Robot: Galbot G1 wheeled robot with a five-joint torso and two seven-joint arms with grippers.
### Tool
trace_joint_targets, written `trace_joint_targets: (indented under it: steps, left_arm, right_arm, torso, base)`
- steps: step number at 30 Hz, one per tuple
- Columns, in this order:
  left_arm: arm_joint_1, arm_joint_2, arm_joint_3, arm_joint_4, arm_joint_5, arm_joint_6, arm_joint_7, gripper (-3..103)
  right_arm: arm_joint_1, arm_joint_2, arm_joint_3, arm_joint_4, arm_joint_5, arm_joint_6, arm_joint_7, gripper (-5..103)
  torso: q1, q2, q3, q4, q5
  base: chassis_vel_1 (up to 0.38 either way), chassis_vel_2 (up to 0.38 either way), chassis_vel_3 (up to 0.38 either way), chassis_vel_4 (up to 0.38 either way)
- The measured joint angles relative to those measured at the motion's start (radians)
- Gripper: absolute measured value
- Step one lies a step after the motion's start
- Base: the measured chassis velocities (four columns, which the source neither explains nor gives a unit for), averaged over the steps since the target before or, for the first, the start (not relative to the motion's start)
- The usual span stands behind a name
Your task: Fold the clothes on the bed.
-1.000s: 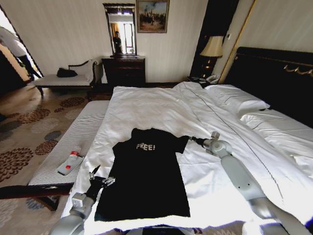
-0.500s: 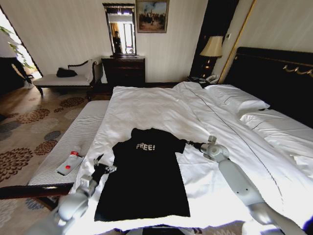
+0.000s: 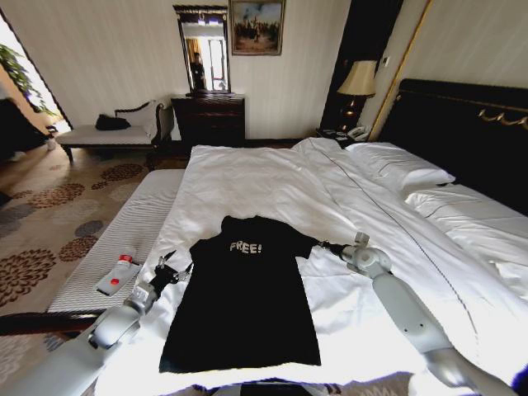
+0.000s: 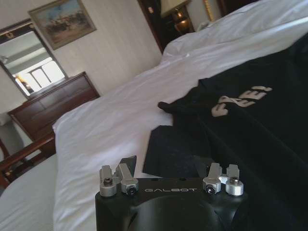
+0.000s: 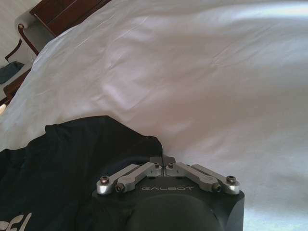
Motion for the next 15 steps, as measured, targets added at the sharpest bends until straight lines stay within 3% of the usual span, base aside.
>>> trace_joint_targets:
  steps: [6, 15]
  left_arm:
    - [-0.008, -0.013, 0.016, 0.043, 0.043, -0.018, 0.015, 68]
    - [-0.082, -0.039, 0.070, 0.107, 0.040, -0.028, 0.007, 68]
  right_arm:
    - [0.000, -0.001, -0.002, 0.001, -0.001, -0.001, 0.002, 0]
    - [-0.005, -0.005, 0.002, 0.003, 0.000, -0.001, 0.002, 0]
  torso:
    - [0.000, 0.000, 0.000, -0.0004, 0.0003]
    - [0.000, 0.000, 0.000, -0.0004, 0.0003]
  base:
    - [0.000, 0.000, 0.000, 0.000]
    - [0.000, 0.000, 0.000, 0.000]
